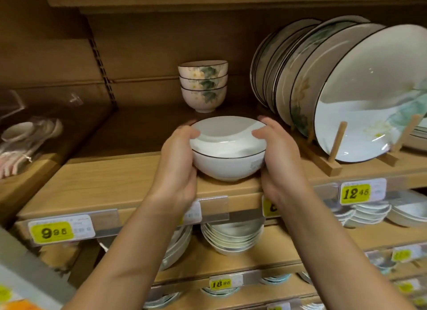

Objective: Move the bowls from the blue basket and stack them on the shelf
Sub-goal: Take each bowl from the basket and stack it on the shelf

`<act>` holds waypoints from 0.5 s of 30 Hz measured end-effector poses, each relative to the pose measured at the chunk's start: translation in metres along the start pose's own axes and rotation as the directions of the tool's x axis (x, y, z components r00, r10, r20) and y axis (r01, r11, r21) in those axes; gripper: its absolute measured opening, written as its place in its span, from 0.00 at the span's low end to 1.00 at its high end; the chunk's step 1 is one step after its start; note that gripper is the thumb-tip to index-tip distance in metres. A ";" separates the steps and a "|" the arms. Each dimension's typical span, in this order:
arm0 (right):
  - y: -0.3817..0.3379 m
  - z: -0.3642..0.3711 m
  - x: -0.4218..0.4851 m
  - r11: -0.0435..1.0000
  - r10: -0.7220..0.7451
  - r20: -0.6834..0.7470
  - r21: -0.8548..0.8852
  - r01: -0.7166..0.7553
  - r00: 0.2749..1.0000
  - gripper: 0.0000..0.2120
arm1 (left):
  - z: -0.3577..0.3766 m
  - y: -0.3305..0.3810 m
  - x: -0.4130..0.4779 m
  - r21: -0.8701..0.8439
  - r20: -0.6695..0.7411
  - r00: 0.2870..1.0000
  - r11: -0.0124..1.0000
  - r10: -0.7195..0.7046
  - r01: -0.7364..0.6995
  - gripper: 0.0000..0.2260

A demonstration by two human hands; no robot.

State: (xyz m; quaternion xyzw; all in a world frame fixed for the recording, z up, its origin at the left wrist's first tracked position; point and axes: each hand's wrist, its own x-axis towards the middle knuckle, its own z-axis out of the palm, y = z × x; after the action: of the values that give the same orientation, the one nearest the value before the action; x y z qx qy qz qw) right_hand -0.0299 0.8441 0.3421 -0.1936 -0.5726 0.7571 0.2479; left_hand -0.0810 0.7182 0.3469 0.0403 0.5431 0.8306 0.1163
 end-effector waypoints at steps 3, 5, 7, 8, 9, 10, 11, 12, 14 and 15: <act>-0.013 -0.003 0.012 0.969 0.145 -0.062 0.212 -0.129 0.987 0.06 | -0.009 -0.005 -0.006 0.013 0.021 0.998 0.998 0.065 -0.065 0.10; -0.012 -0.011 0.012 0.975 0.094 -0.076 0.208 -0.076 0.993 0.07 | -0.009 0.000 -0.002 0.030 0.007 0.997 0.997 0.071 -0.071 0.04; -0.003 -0.015 0.005 0.987 -0.003 -0.049 0.162 0.011 0.999 0.08 | -0.005 0.007 0.004 0.019 -0.011 1.000 1.000 0.025 -0.025 0.05; 0.002 -0.015 0.001 0.994 -0.042 -0.029 0.098 0.045 0.999 0.12 | -0.001 0.008 0.006 0.003 0.020 1.000 1.000 -0.014 0.014 0.08; 0.006 -0.014 -0.002 0.997 -0.074 -0.017 0.022 0.074 0.997 0.18 | 0.003 0.008 0.007 -0.014 0.055 0.997 0.998 -0.054 0.055 0.11; 0.008 -0.011 -0.002 0.995 -0.096 -0.022 -0.024 0.096 0.995 0.21 | 0.005 0.005 0.006 -0.026 0.074 0.994 0.996 -0.079 0.081 0.13; 0.007 -0.009 0.001 0.994 -0.100 -0.025 -0.042 0.099 0.995 0.21 | 0.006 0.001 0.004 -0.029 0.081 0.993 0.995 -0.088 0.091 0.13; 0.004 -0.006 0.006 0.998 -0.060 -0.018 -0.010 0.060 0.998 0.16 | 0.004 -0.004 0.002 -0.029 0.083 0.993 0.996 -0.087 0.089 0.13; -0.006 -0.005 0.016 0.992 0.083 0.010 0.095 -0.084 0.996 0.08 | -0.005 -0.011 -0.005 -0.019 0.074 0.995 0.998 -0.065 0.067 0.15; -0.010 -0.006 0.020 0.984 0.127 0.018 0.123 -0.128 0.992 0.07 | -0.010 -0.012 -0.007 -0.007 0.070 0.997 0.999 -0.045 0.046 0.18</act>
State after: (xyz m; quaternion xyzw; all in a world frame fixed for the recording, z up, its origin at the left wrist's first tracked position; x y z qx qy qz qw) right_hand -0.0409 0.8634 0.3496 -0.2100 -0.5122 0.8065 0.2076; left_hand -0.0743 0.7122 0.3322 0.0563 0.5360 0.8281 0.1541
